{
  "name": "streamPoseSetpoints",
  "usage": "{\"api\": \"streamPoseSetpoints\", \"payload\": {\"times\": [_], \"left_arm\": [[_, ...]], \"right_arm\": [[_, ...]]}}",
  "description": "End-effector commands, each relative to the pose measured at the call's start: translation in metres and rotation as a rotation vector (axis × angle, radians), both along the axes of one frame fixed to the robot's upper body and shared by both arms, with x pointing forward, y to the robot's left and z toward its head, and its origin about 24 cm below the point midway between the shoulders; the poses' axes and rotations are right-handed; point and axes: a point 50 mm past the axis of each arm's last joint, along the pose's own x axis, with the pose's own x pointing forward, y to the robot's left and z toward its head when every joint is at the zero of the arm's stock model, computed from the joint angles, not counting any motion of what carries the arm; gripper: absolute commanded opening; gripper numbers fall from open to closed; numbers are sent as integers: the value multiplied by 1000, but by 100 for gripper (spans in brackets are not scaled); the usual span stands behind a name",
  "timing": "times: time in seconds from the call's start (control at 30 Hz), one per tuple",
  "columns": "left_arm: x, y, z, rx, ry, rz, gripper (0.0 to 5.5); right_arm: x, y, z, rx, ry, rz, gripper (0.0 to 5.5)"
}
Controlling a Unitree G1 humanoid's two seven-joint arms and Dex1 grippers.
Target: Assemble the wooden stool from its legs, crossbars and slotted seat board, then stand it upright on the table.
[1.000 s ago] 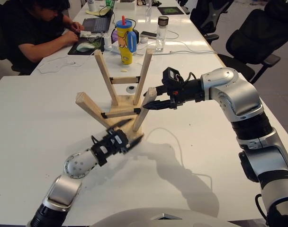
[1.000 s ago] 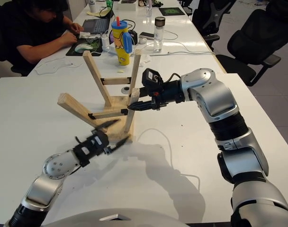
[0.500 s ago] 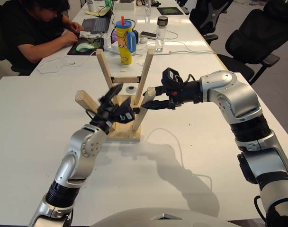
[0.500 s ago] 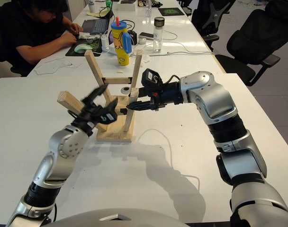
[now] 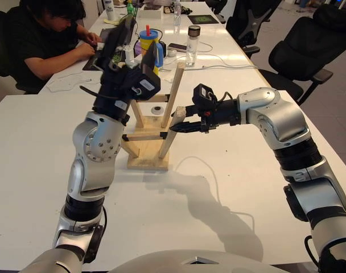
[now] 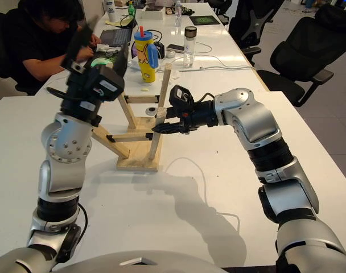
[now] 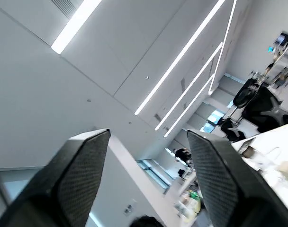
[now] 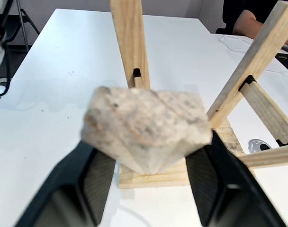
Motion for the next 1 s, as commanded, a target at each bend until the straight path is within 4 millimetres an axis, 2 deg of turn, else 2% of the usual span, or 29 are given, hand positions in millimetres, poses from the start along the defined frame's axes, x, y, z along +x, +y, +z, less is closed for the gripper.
{"api": "streamPoseSetpoints", "payload": {"times": [0.03, 0.07, 0.1, 0.2, 0.33, 0.43, 0.5, 0.57, 0.67, 0.7, 0.73, 0.83, 1.0], "left_arm": [[8, 2, -94, 257, 480, 37, 305], [5, 5, -116, 354, 580, 45, 305], [3, 7, -127, 413, 631, 49, 305], [11, -3, -98, 327, 500, 13, 305], [16, -2, -65, 153, 366, -3, 305], [11, 4, -42, 28, 245, -18, 305], [1, 10, -22, -133, 140, -69, 305], [-8, 19, -16, -299, 123, -121, 305], [-24, 26, -38, -422, 271, -264, 305], [-30, 29, -49, -447, 328, -281, 285], [-35, 32, -60, -476, 388, -300, 282], [-49, 38, -83, -496, 501, -340, 235], [-52, 40, -111, -475, 616, -349, 159]], "right_arm": [[-7, -4, -56, -142, 179, -50, 204], [-7, -3, -56, -140, 178, -51, 204], [-7, -3, -56, -139, 177, -51, 204], [-6, -3, -56, -140, 170, -56, 204], [-1, -4, -55, -127, 104, -70, 204], [0, -3, -53, -86, 76, -70, 204], [2, -2, -51, -53, 43, -73, 204], [4, -2, -49, -23, 7, -90, 204], [6, -7, -46, 29, -25, -129, 204], [6, -8, -44, 52, -39, -138, 204], [6, -11, -40, 91, -47, -155, 240], [5, -16, -31, 174, -77, -186, 284], [2, -19, -18, 270, -130, -209, 351]]}}
